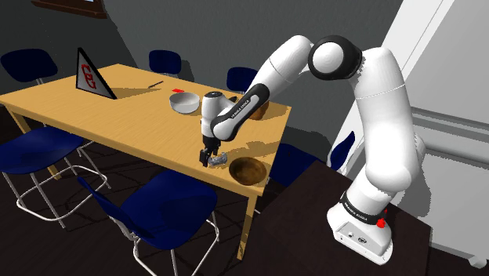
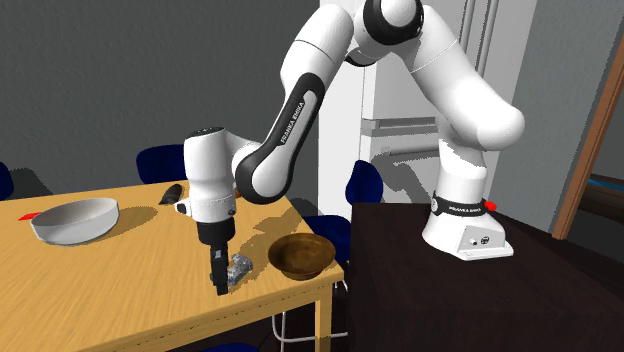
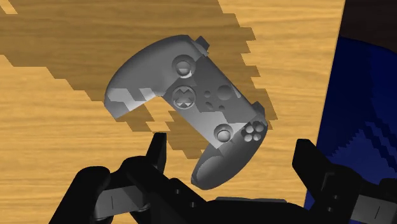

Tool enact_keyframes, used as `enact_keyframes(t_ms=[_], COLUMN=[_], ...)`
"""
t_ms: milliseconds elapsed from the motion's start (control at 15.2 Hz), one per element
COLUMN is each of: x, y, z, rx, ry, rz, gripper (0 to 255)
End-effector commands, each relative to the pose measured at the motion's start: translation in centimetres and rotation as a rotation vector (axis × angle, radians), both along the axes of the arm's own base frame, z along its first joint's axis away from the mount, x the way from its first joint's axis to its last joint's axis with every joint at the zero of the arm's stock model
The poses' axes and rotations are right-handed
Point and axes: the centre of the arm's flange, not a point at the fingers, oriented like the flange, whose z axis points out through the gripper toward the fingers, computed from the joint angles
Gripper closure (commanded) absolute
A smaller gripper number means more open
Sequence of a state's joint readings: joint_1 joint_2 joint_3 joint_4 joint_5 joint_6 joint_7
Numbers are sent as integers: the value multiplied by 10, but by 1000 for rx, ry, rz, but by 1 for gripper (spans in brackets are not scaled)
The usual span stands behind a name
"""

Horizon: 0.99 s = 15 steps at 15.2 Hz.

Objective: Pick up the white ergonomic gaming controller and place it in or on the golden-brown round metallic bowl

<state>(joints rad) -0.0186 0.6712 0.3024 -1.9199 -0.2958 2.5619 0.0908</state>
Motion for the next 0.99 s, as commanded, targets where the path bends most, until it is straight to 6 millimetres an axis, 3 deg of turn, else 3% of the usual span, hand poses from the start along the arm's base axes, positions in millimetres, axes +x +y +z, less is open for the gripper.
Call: enact_keyframes(t_ms=[0,66,132,726,924], x=[0,0,0,0,0], y=[0,0,0,0,0], z=[0,0,0,0,16], rx=[0,0,0,0,0], ry=[0,0,0,0,0], rz=[0,0,0,0,0], gripper=[0,0,255,255,255])
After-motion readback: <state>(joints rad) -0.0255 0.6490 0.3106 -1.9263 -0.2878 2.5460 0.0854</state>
